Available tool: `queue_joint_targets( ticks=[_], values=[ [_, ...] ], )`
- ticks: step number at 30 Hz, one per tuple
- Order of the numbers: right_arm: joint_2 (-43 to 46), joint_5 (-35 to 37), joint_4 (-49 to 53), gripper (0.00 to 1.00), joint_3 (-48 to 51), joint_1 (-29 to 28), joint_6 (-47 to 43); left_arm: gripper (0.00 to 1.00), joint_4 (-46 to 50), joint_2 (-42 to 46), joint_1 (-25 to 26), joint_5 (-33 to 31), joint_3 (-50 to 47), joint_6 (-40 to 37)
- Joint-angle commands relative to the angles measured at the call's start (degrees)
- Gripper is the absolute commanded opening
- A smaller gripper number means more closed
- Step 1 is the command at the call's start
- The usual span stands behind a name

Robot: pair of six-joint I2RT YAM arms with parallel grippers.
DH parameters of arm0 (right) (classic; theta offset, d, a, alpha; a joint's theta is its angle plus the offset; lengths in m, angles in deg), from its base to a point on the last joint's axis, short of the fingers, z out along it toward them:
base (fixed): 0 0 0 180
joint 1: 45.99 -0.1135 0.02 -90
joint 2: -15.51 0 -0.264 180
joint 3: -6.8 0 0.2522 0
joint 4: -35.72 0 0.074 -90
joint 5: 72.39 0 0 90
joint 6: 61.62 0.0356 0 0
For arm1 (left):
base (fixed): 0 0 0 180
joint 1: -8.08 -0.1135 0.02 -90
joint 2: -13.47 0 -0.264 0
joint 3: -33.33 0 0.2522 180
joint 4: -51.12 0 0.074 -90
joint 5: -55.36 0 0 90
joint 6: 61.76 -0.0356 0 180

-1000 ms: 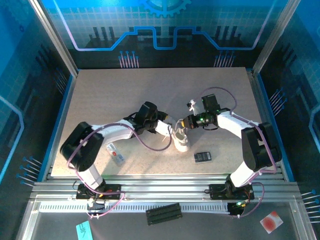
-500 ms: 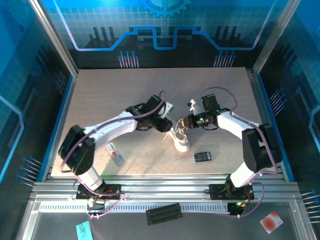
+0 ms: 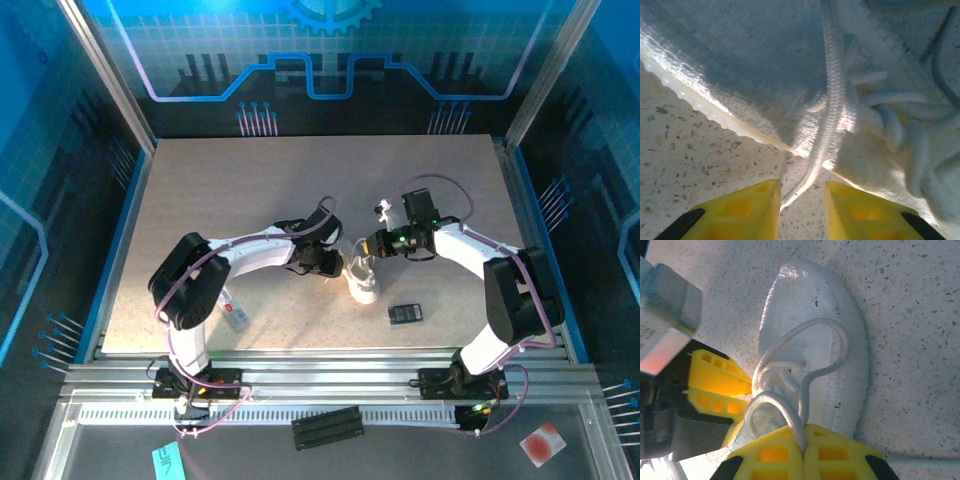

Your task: Tie the shoes

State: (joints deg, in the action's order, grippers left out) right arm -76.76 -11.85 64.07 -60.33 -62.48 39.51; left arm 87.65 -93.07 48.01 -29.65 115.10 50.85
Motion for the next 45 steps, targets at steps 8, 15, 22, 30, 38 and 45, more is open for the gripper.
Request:
queue_joint_targets(
  ticks=[8,15,22,30,38,45],
  values=[
    [-1.3,-0.2,2.1,0.0,-1.7,-0.6,-0.5,0.32,-4.0,-5.0,0.0,0.8,0.5,5.3],
    [-0.8,-0.4,3.7,0.0,-1.9,0.2,-0.4,0.0,-5.7,0.6,0.1,-1.1,-2.0,4.4],
    [0.0,-1.3,5.4,0.0,-3.2,1.1,1.1,0.0,-14.0,15.0,1.2,-1.8,-8.4,2.4],
    [-0.4,-1.5,7.2,0.0,-5.8,1.3,4.3,0.0,-40.5,14.8,7.7,-7.5,-12.0,-6.3],
    [-0.4,-2.0,9.9,0.0,-6.9,1.9,5.4,0.0,-67.9,4.7,11.2,-12.6,-17.1,-19.0],
    [-1.7,-2.6,12.3,0.0,-7.9,3.2,4.6,0.0,-77.3,3.8,11.8,-18.2,-23.0,-21.2]
  ],
)
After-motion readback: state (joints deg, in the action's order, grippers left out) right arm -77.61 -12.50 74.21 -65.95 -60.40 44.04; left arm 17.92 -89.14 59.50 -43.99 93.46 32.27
